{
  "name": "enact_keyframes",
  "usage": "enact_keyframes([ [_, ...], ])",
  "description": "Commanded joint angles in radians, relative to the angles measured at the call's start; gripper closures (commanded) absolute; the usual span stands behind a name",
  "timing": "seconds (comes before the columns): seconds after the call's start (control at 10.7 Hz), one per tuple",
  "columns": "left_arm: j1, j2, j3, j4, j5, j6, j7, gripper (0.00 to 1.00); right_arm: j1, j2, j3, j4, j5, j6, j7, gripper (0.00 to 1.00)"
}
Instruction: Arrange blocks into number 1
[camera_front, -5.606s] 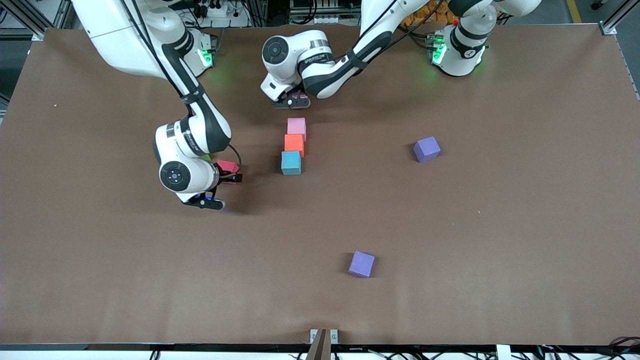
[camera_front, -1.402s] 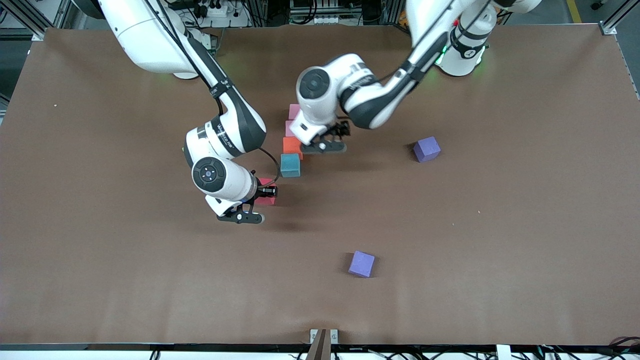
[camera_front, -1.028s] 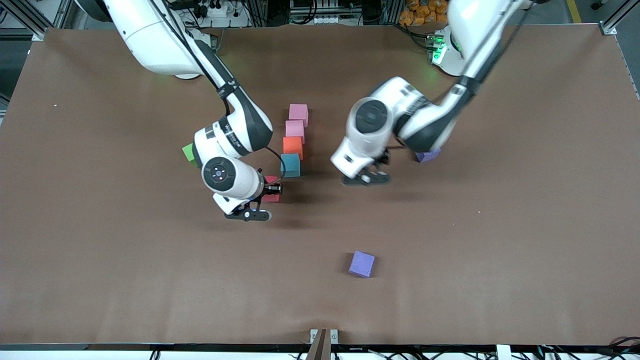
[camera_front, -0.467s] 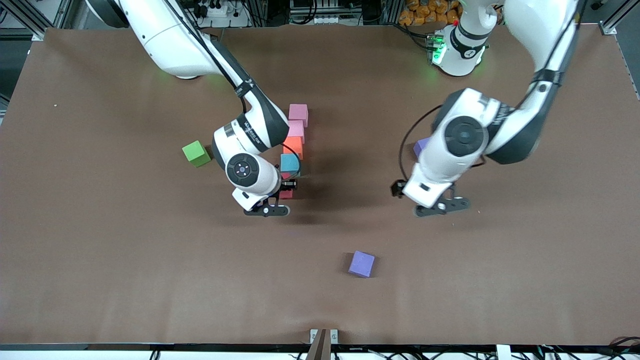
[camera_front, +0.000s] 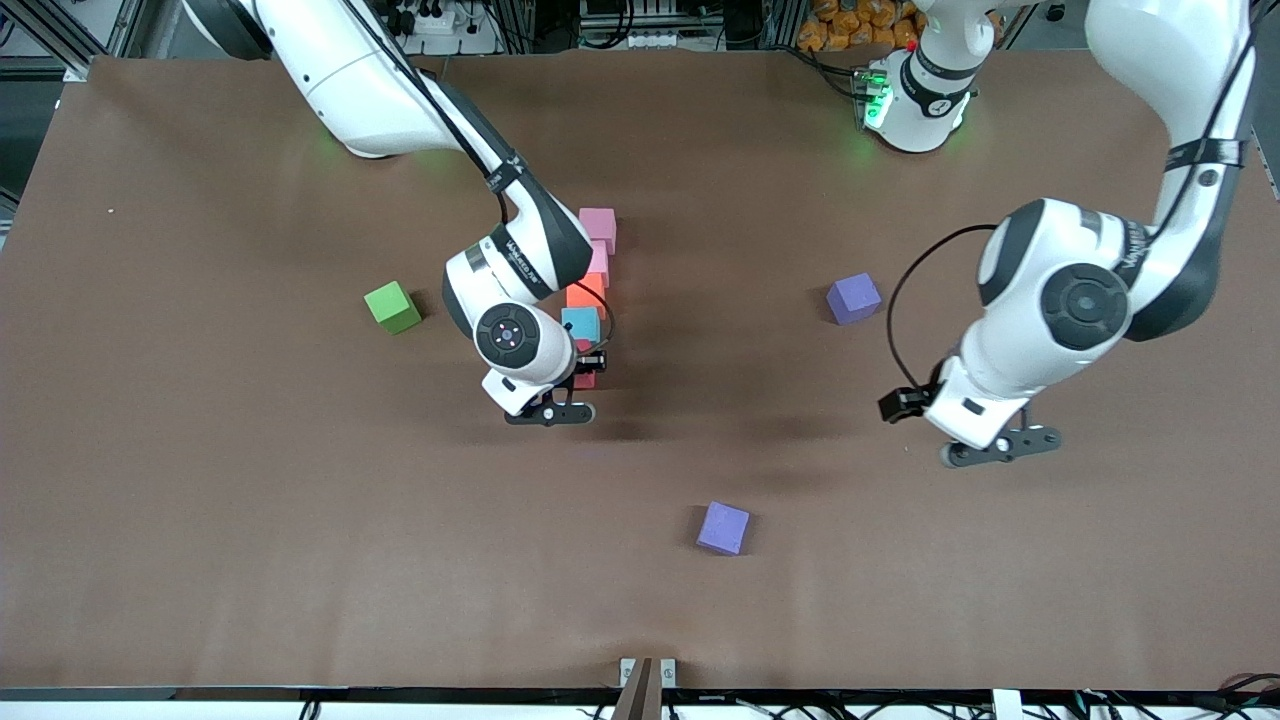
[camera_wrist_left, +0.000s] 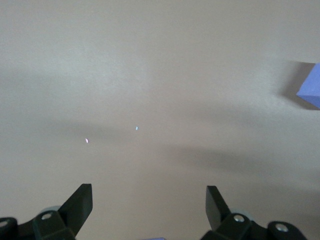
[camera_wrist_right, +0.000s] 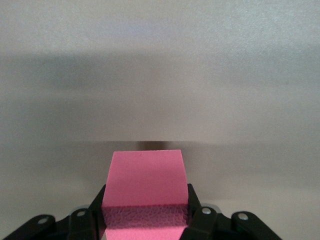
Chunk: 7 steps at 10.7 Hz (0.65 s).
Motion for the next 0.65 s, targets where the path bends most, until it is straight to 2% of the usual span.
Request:
enact_keyframes([
  [0.0, 0.014, -0.023, -0.012, -0.017, 0.032, -0.014, 0.004, 0.00, 0.016, 0.032, -0.004, 0.045, 0.003, -0.006, 0.021, 1.00],
  [0.19, 0.015, -0.025, -0.011, -0.019, 0.032, -0.028, 0.010, 0.00, 0.021, 0.046, -0.004, 0.065, 0.001, -0.008, 0.040, 1.00],
  [0.28, -0.006, -0.035, 0.020, -0.019, 0.027, -0.045, 0.045, 0.00, 0.021, 0.047, -0.004, 0.065, 0.000, -0.008, 0.040, 1.00],
  [0.47, -0.174, -0.094, 0.223, -0.039, -0.048, -0.062, 0.124, 0.00, 0.022, 0.049, -0.004, 0.065, -0.008, -0.011, 0.038, 1.00],
  [0.56, -0.199, -0.117, 0.263, -0.054, -0.083, -0.064, 0.164, 0.00, 0.022, 0.049, -0.004, 0.065, -0.013, -0.012, 0.038, 1.00],
])
